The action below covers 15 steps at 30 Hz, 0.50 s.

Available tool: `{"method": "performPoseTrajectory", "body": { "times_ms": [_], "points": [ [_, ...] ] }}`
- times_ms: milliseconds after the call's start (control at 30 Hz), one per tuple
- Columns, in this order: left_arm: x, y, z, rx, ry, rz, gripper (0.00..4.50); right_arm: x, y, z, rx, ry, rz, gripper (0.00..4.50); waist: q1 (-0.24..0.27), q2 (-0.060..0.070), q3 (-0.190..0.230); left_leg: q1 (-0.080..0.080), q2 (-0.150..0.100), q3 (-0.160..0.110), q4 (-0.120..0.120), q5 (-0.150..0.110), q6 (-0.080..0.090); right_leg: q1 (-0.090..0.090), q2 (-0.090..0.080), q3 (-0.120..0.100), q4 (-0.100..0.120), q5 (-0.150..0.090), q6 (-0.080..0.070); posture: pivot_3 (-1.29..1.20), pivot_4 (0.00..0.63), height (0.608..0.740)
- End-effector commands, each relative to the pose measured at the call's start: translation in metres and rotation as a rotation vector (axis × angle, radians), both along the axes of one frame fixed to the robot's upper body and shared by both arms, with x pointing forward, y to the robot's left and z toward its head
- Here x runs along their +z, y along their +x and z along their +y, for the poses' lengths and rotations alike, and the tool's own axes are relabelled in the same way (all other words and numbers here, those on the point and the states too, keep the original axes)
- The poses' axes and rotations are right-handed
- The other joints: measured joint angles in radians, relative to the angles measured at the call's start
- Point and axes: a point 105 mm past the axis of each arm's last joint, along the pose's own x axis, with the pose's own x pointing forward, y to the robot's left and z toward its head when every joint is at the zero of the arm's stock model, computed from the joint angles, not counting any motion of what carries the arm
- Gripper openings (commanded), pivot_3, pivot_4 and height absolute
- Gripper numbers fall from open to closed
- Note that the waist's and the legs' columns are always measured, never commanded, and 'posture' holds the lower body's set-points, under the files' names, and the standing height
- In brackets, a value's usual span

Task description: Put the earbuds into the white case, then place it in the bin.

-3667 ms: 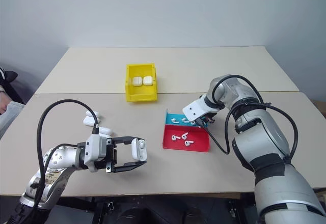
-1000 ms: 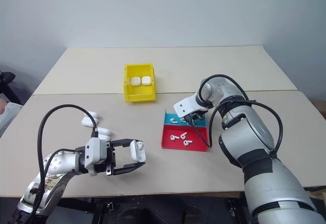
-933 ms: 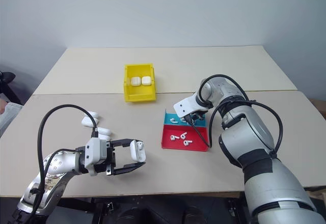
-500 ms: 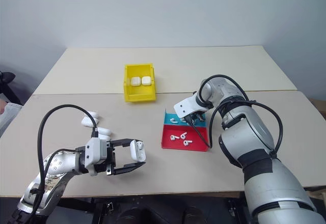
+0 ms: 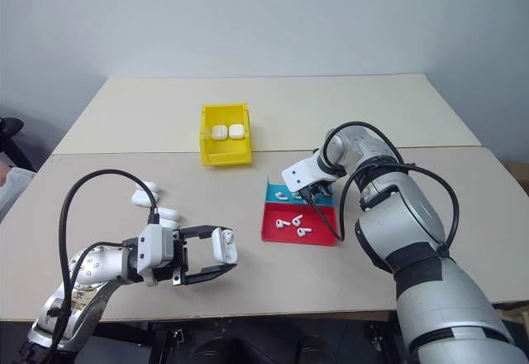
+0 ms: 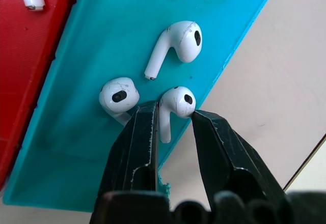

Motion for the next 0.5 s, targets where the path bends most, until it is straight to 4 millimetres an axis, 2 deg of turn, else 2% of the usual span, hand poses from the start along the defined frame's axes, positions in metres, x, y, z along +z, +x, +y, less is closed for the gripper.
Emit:
{"method": "performPoseTrajectory", "body": {
  "times_ms": [33,500],
  "points": [
    [0.0090,-0.0027,-0.0010,-0.014,-0.009,-0.048,2.79,-0.0034,-0.0023,-0.0036,0.009,-0.007,0.014,1.42,0.000,0.000,0.000,0.000,0.000,0.000,0.000,0.000,0.000,0.000,0.000,0.000,0.000,0.000,0.000,0.00,0.150,0.740],
    [0.0094,-0.0015,-0.0018,-0.014,-0.011,-0.051,2.79,-0.0047,-0.0032,-0.0027,-0.003,0.017,0.029,1.42,-0.001,0.000,0.000,0.000,0.000,0.000,0.000,0.000,0.000,0.000,0.000,0.000,0.000,0.000,0.000,0.00,0.150,0.740]
  ]
}}
